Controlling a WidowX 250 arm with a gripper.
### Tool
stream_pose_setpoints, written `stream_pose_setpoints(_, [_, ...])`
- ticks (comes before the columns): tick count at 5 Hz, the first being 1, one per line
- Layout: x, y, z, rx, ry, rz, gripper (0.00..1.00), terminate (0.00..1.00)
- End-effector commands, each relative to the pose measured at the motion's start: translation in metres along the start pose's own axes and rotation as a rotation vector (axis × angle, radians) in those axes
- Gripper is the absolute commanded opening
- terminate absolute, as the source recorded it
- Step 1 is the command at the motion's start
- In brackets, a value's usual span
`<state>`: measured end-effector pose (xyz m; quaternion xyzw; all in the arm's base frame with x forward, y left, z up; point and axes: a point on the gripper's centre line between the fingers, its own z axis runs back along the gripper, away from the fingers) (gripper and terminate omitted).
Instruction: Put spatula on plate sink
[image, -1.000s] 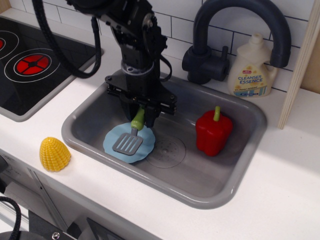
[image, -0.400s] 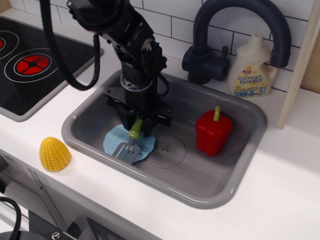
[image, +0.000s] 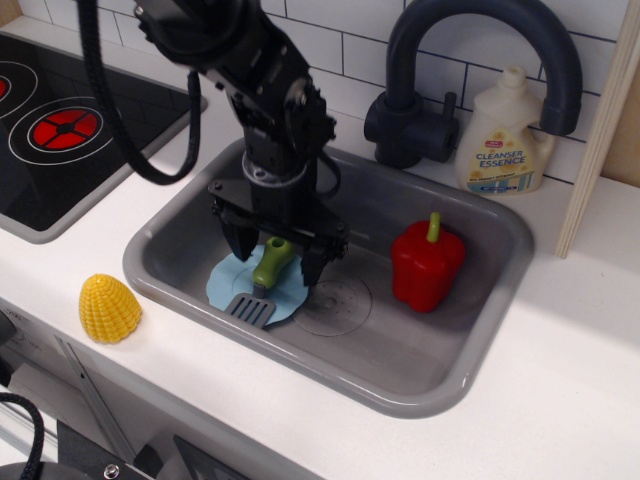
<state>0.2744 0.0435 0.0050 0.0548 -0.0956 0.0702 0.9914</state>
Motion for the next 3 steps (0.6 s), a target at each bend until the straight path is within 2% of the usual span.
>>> stream_pose_setpoints(1, [0.0193,0.0034,0.0541,-0.079,-0.085,0.01,1.0,0.0])
stream_pose_setpoints(2, [0.0193,0.0034,0.0541,-0.079,-0.085,0.01,1.0,0.0])
stream_pose_setpoints(3, [0.0193,0.0034,0.0541,-0.079,-0.085,0.01,1.0,1.0])
